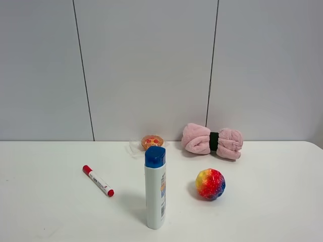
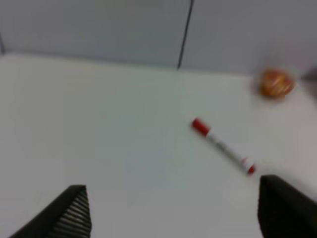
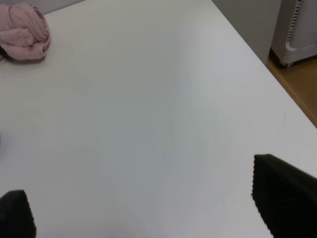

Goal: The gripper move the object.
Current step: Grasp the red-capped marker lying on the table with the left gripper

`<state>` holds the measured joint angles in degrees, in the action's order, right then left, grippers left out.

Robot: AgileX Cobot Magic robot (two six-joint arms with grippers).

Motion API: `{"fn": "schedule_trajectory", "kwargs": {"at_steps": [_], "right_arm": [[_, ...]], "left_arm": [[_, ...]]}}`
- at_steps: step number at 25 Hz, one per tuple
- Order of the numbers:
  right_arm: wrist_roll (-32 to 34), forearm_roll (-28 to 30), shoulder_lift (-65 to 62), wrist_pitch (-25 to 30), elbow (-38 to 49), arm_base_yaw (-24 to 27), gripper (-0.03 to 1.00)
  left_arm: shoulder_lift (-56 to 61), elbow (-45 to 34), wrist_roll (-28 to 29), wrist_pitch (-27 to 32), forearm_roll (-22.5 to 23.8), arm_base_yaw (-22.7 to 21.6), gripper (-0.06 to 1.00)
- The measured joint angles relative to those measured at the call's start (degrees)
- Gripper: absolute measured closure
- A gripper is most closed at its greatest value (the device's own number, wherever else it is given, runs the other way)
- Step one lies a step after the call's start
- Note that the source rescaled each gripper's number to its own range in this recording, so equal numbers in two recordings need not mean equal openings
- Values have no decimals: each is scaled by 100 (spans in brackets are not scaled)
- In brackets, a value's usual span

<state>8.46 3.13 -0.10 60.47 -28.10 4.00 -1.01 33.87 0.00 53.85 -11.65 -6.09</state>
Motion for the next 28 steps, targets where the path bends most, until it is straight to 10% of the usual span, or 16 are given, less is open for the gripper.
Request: {"fn": "schedule_trajectory", "kwargs": {"at_steps": [13,28], "right_arm": [[0,0,0,0,0,0,-3],[0,0,0,0,0,0,-3]], "left_arm": [[-3903,3148,-2073,-212,-1265,0,12],[-7845,4989,-1810,353,-888,733,12]]}}
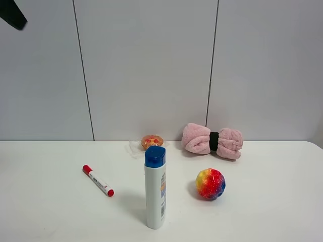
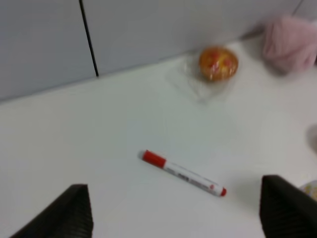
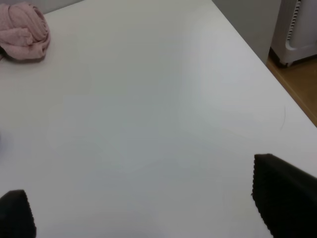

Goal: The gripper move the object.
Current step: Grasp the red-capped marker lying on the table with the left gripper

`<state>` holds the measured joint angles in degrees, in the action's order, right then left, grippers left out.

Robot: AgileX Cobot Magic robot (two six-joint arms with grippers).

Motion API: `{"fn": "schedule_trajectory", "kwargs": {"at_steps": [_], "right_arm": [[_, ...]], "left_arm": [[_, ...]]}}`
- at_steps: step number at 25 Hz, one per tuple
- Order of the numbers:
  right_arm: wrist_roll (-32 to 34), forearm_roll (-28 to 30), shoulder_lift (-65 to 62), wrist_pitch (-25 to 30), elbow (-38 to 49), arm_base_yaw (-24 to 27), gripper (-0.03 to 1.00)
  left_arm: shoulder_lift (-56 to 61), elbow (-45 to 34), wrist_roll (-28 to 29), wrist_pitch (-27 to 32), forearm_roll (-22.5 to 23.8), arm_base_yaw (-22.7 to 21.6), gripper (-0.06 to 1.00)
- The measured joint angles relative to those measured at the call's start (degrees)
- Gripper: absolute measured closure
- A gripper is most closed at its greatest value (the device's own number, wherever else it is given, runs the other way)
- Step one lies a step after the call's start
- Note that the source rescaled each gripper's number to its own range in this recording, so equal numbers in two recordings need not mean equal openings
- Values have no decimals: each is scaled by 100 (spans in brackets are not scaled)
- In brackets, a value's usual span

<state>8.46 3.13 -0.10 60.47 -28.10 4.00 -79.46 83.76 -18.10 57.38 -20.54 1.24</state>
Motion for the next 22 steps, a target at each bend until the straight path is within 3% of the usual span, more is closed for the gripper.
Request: {"fn": "schedule_trajectory", "kwargs": {"at_steps": [7,13,17,22], "right_arm": [[0,0,0,0,0,0,-3],[0,0,0,0,0,0,-3],[0,0,0,0,0,0,-3],[0,0,0,0,0,0,-3]], "left_arm": [[-1792,1253,2094,728,576,771,12],[-3055,2243,3451,1004,1023,1290,12],[-3617,2415,4466,1022,1586,1521,11],[-4038,2433,5164,1062,2054,1733,-2]]}}
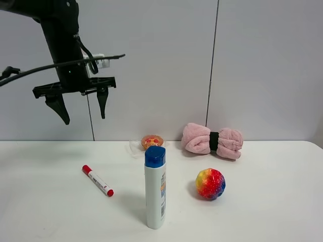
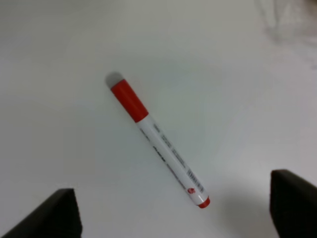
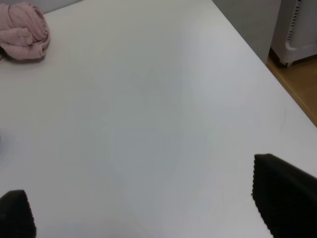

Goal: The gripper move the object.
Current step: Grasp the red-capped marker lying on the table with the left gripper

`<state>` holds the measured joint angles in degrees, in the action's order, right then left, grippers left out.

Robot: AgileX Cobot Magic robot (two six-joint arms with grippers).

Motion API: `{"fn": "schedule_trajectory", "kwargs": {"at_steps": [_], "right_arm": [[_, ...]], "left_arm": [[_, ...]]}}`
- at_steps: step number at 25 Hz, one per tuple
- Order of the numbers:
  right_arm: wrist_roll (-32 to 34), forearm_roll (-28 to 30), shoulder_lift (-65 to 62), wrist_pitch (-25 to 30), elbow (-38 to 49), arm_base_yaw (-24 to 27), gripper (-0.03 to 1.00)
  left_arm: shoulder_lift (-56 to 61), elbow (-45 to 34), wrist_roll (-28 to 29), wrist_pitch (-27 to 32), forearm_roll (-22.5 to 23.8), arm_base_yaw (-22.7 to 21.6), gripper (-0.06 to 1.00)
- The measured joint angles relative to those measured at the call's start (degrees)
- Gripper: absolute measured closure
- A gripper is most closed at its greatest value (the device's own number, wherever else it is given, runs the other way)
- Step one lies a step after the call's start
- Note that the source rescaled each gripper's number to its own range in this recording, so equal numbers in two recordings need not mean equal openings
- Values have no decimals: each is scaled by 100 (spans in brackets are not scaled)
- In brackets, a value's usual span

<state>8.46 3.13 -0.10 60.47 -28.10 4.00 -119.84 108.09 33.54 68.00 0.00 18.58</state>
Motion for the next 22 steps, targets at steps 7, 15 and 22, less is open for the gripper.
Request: {"fn": "schedule_trajectory", "kwargs": {"at_steps": [7,15,22], "right_arm": [[0,0,0,0,0,0,-3],[0,0,0,0,0,0,-3],[0,0,0,0,0,0,-3]], "left_arm": [[-342,0,984,-147,0,224,-5],[-849,0,1461,-244,52,329,-5],[-1222,0,1483,-223,239,329,-5]]}}
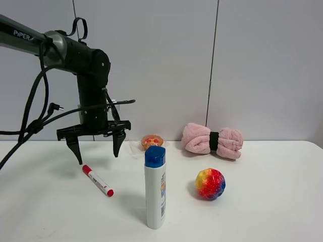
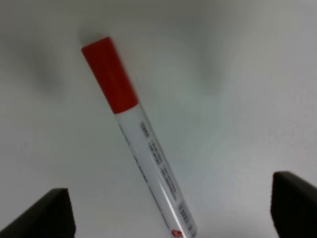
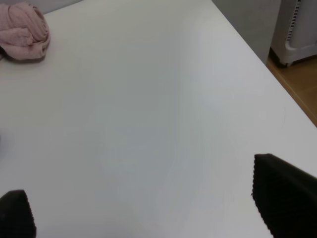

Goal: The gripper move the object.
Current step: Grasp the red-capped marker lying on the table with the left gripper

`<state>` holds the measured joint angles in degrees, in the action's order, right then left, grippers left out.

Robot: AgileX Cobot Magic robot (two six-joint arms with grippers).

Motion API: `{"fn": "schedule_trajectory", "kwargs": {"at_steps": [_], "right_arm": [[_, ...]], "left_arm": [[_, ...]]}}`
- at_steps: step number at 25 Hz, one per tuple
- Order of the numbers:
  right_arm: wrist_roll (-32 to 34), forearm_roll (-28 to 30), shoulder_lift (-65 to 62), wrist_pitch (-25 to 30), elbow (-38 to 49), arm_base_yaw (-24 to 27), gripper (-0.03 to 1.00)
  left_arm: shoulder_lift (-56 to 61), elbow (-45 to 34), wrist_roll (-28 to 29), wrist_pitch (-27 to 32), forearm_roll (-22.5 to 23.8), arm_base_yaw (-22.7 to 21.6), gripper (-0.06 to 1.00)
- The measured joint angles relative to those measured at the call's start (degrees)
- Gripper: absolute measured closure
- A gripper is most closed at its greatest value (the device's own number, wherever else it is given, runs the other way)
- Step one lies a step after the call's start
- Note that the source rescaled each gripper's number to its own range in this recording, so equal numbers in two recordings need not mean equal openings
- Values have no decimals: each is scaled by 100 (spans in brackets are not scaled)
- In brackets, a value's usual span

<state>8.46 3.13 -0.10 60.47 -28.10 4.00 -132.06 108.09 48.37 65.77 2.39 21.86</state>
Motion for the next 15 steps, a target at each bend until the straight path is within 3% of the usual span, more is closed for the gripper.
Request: {"fn": "schedule_trajectory", "kwargs": {"at_steps": [15], "right_arm": [[0,0,0,0,0,0,-3]], "left_arm": [[-231,-340,5,-347,-178,-170,-6]]}}
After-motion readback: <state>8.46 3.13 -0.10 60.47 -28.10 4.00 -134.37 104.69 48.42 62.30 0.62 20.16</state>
